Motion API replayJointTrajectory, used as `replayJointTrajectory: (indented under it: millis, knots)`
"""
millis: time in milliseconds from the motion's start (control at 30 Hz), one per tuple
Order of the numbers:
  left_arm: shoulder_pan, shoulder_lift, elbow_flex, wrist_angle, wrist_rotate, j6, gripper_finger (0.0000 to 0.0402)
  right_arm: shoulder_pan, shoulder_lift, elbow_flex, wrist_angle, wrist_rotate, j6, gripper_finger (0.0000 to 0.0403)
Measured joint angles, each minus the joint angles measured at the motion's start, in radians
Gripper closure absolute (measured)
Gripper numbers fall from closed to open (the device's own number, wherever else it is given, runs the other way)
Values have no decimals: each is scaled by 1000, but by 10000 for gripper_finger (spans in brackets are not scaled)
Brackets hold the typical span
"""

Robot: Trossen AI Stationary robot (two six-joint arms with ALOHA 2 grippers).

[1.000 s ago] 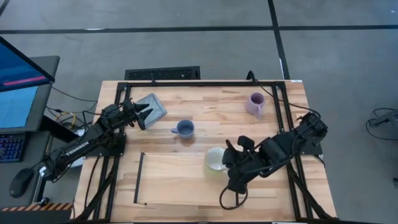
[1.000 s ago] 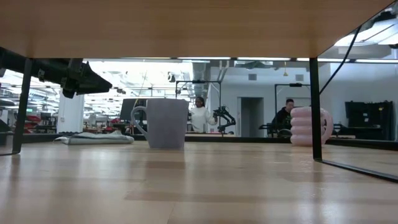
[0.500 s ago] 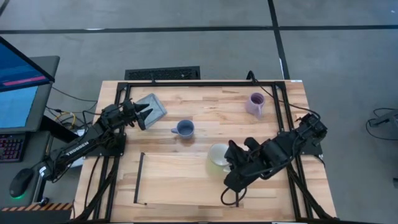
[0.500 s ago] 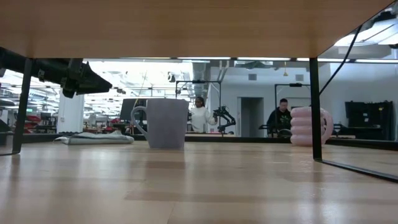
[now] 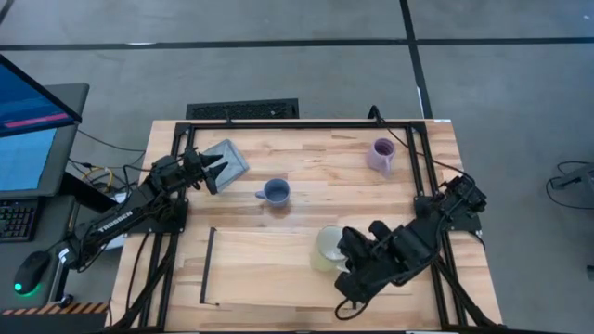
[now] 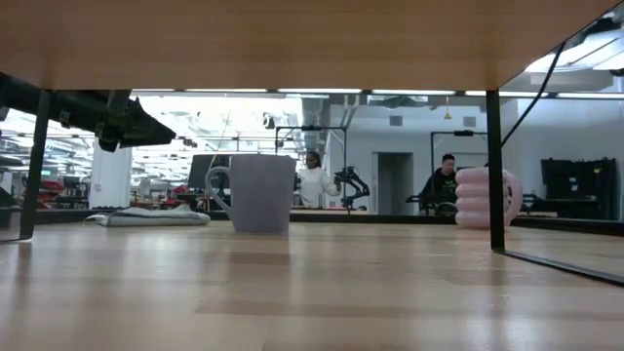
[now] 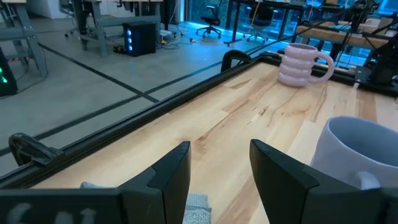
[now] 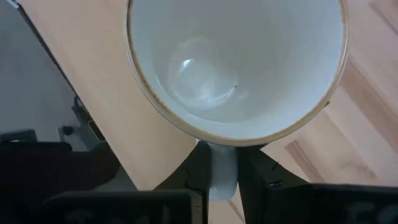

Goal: Stack small to large cups/mugs on shelf
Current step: Put the green mug on the shelf

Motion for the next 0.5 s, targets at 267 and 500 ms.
replayJointTrajectory:
  millis: [267,500]
  knots:
    - [0,0,0,0,0,0,246,6,0,1,1,0,48,337]
    - [0,0,0,0,0,0,246,12,0,1,-1,-1,43,337]
